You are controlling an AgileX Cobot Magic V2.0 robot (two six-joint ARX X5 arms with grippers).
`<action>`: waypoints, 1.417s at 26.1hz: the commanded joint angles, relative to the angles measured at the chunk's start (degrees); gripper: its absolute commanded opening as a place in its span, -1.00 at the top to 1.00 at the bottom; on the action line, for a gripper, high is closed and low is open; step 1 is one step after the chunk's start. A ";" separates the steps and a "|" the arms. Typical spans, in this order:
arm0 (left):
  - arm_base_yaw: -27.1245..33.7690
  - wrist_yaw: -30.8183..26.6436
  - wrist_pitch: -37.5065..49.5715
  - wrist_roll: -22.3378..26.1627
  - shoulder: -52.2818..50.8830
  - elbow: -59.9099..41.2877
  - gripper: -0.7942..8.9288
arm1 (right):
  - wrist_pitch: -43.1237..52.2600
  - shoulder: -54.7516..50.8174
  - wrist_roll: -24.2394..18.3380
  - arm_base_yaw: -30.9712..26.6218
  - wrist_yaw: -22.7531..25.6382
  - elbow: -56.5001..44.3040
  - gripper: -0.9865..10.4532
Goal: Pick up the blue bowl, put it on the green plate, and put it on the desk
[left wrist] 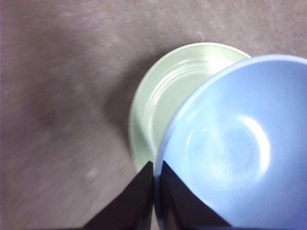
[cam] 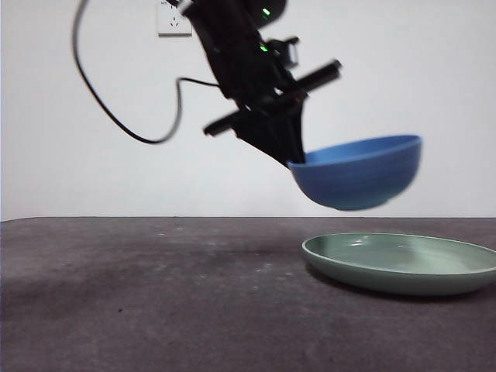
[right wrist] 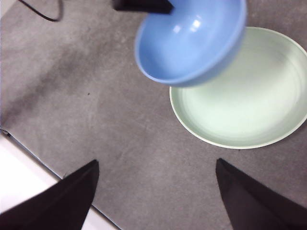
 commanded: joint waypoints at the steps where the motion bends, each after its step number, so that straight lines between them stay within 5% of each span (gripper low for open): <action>1: -0.96 0.02 0.37 -0.17 4.26 3.87 0.82 | -0.02 -0.26 0.76 0.24 0.07 1.01 0.15; 23: -3.21 -0.46 0.22 1.31 14.21 9.81 0.81 | -1.60 -1.53 0.76 0.24 2.86 1.01 0.15; 31: -3.63 -0.39 0.42 1.60 14.19 9.84 0.54 | -1.60 -1.53 0.76 0.24 2.89 1.01 0.15; 34: -3.52 -0.37 -1.16 1.53 14.08 10.67 0.20 | -1.60 -1.53 0.76 0.24 3.10 1.01 0.15; 37: -3.39 -0.37 -4.61 1.79 13.90 13.57 0.19 | -1.55 -1.51 0.76 0.20 3.23 1.01 0.15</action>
